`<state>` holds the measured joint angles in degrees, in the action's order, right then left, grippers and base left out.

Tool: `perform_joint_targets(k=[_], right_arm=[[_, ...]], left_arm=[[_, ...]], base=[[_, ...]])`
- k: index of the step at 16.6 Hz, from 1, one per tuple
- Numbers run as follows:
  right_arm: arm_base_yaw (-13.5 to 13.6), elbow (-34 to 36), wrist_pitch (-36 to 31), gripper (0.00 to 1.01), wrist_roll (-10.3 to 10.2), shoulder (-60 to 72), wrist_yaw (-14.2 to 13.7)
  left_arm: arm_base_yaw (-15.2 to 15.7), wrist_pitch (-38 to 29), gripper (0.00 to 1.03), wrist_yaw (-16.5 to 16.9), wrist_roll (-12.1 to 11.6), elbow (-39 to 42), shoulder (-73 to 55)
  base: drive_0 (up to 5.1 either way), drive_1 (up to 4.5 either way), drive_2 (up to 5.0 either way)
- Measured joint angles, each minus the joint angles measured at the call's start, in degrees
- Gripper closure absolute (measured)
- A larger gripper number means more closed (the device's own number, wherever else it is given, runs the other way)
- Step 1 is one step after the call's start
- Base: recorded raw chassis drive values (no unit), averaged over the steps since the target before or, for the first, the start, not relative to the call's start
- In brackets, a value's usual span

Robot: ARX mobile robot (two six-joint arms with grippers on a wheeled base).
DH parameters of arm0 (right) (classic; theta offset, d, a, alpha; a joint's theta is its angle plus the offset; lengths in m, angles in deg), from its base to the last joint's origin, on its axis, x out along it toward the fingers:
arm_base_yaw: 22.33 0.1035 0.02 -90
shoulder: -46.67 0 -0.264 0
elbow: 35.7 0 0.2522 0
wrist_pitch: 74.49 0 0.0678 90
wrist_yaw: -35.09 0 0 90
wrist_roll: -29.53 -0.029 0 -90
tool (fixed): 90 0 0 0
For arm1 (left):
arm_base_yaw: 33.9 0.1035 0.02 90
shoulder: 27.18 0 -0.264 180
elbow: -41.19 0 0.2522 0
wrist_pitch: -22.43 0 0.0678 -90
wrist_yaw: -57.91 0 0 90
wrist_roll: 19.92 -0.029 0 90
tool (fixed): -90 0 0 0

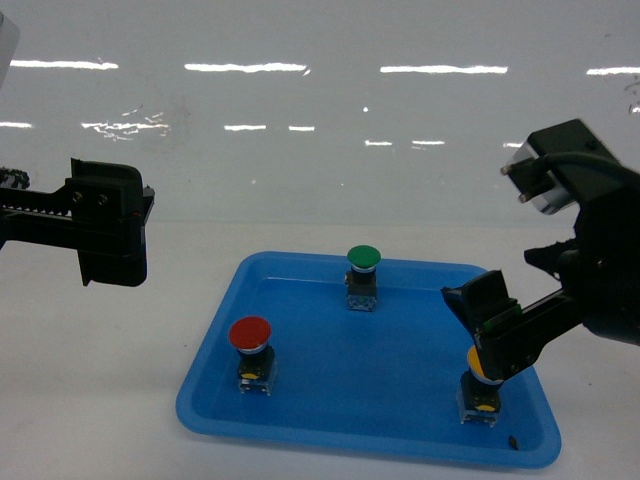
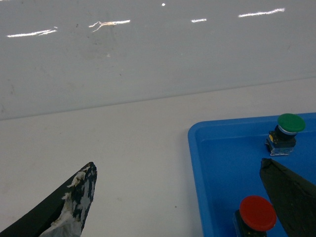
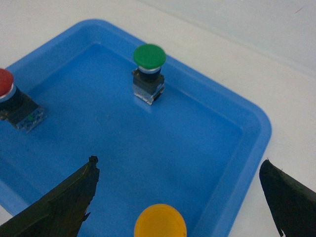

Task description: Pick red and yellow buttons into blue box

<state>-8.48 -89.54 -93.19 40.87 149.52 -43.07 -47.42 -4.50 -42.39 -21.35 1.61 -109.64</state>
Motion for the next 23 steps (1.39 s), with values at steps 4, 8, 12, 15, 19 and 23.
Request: perform_joint_targets(k=[4,8,12,15,19,23], right_arm=[[0.8,-5.3,3.5,0.03,3.4,6.1,0.7],[3.4,-7.7,5.8,0.03,8.2,13.5,-1.9],[2.2,-9.9,6.1,0.03,11.5,18.4,-3.6],[1.5,-11.4,6.9,0.03,12.5,20.5,-3.6],[2.2,-11.8,6.9,0.63,12.5,20.9,-3.4],[1.7,-9.1,2.5,0.71,9.4,18.5,-3.4]], left_arm=[[0.0,0.0,0.05,0.0,0.0,0.0,0.0],[0.0,0.0,0.05,0.0,0.0,0.0,0.0],[0.0,0.0,0.05,0.0,0.0,0.0,0.0],[0.0,0.0,0.05,0.0,0.0,0.0,0.0],[0.0,0.0,0.05,0.0,0.0,0.0,0.0],[0.0,0.0,0.05,0.0,0.0,0.0,0.0]], base=[[0.0,0.00,0.0],[0.0,0.00,0.0],[0.0,0.00,0.0],[0.0,0.00,0.0],[0.0,0.00,0.0],[0.0,0.00,0.0]])
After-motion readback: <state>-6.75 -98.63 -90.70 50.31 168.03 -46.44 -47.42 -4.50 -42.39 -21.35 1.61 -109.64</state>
